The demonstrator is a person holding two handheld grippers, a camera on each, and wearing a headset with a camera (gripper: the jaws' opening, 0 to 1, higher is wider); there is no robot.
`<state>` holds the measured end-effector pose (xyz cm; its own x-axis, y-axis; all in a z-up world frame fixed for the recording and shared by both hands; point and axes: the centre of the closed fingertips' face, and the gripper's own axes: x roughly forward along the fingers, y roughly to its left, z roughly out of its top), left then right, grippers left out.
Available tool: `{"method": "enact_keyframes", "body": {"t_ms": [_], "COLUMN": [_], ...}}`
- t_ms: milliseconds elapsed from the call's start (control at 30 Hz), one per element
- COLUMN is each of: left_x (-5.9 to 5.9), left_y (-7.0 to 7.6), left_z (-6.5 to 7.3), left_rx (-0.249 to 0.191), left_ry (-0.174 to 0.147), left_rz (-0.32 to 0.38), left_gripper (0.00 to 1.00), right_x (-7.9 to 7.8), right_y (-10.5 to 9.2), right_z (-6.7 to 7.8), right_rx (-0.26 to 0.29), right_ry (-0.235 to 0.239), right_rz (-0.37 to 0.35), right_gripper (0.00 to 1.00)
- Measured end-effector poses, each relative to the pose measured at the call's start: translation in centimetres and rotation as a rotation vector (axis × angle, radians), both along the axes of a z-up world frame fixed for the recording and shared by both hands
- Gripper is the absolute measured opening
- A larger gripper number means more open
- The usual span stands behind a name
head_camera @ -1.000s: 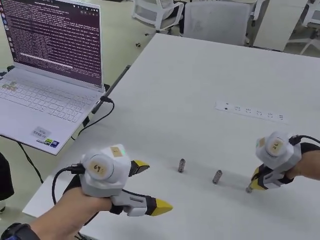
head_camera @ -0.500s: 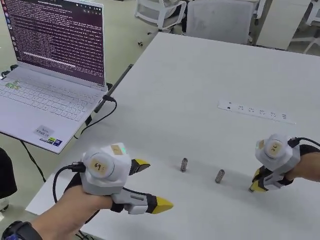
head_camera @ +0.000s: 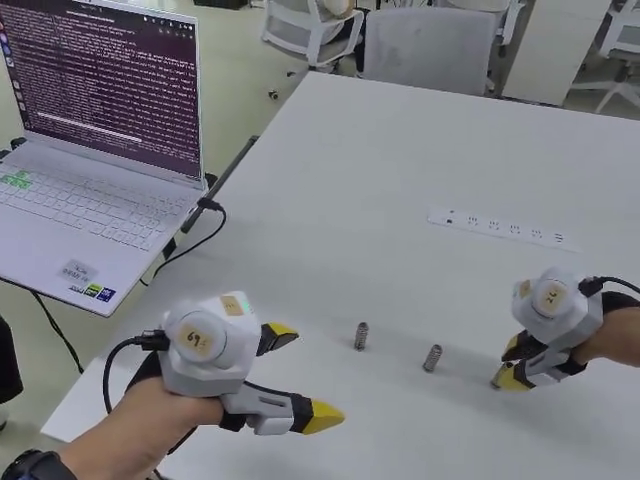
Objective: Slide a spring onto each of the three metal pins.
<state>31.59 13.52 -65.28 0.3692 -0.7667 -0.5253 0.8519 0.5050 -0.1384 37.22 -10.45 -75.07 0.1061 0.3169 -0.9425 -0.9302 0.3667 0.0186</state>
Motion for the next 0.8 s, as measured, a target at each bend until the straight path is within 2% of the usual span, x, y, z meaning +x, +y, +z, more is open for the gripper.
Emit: {"method": "enact_keyframes", "body": {"t_ms": [300, 600, 800], "left_x": [0.1, 0.2, 0.5], "left_y": [-0.2, -0.5, -0.3], "left_z": [0.0, 0.1, 0.2], "left_rx": [-0.002, -0.004, -0.008], "left_ry": [0.0, -0.003, -0.003], "left_rz": [-0.003, -0.007, 0.002], "left_gripper": [0.67, 0.68, 0.69], "right_x": [0.1, 0.1, -0.1], "right_y": [-0.2, -0.6, -0.9], "right_z": [1.6, 2.6, 3.6], "right_rx": [0.072, 0.126, 0.181], "right_ry": [-0.035, -0.065, -0.088], "right_rz": [-0.072, -0.131, -0.196], "right_gripper": [0.29, 0.32, 0.34]}}
